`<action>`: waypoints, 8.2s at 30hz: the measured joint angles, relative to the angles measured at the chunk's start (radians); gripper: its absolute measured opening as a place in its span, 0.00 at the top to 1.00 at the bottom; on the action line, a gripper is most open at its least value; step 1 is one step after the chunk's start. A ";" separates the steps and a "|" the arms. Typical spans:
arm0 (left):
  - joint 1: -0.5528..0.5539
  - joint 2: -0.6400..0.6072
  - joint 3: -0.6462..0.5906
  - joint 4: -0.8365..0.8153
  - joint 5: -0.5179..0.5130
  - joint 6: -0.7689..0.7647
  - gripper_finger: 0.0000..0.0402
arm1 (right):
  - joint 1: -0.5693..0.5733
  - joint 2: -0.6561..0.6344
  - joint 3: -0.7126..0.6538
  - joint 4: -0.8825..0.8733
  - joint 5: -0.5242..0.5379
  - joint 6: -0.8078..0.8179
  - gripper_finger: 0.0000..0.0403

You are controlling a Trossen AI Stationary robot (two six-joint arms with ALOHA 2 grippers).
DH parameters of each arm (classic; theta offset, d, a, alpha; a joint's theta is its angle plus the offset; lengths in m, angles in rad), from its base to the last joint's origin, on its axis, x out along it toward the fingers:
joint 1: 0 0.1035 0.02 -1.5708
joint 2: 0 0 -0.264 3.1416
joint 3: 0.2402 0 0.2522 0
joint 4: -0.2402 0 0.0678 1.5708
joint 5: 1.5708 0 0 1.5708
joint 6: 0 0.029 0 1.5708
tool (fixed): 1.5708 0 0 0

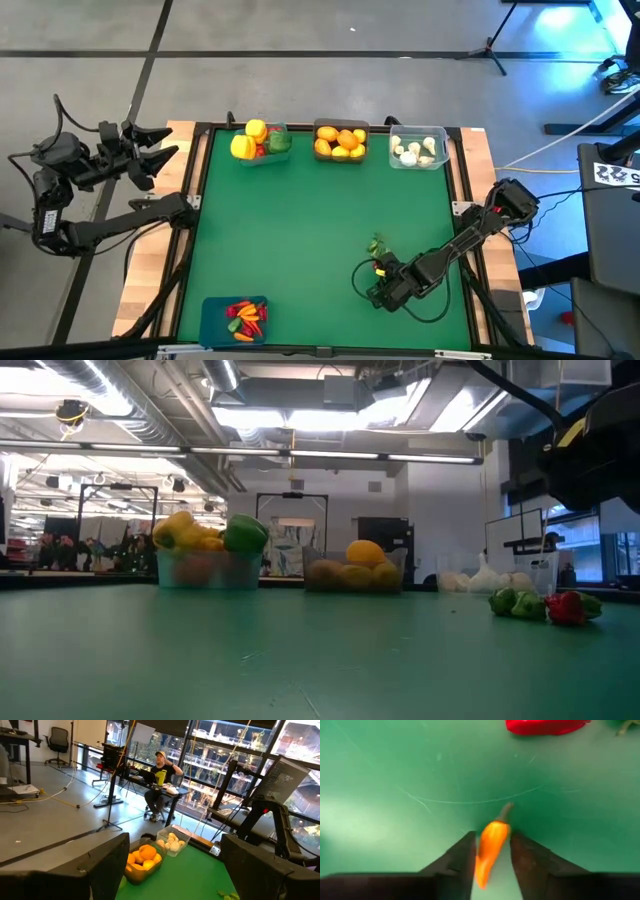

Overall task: Sort produce into baskets
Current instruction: Put the yellow chili pepper into the dark blue bin, then put the green chili pepper into the dark blue bin

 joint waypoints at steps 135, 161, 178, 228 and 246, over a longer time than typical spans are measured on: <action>0.000 0.000 0.000 -0.022 -0.006 -0.034 0.23 | -0.242 -0.195 -0.063 -0.251 0.003 0.005 0.47; 0.000 0.000 0.000 -0.022 -0.006 -0.034 0.23 | -0.242 -0.091 -0.060 -0.278 0.020 -0.028 0.56; 0.000 0.000 0.000 -0.022 -0.006 -0.034 0.23 | -0.241 -0.087 0.021 -0.311 -0.016 -0.100 0.86; 0.000 0.000 -0.001 -0.023 -0.006 -0.034 0.23 | -0.303 0.724 1.179 0.555 -0.072 -1.306 0.84; 0.000 0.000 -0.001 -0.068 -0.006 -0.023 0.23 | -0.310 0.731 1.181 0.436 -0.168 -1.279 0.59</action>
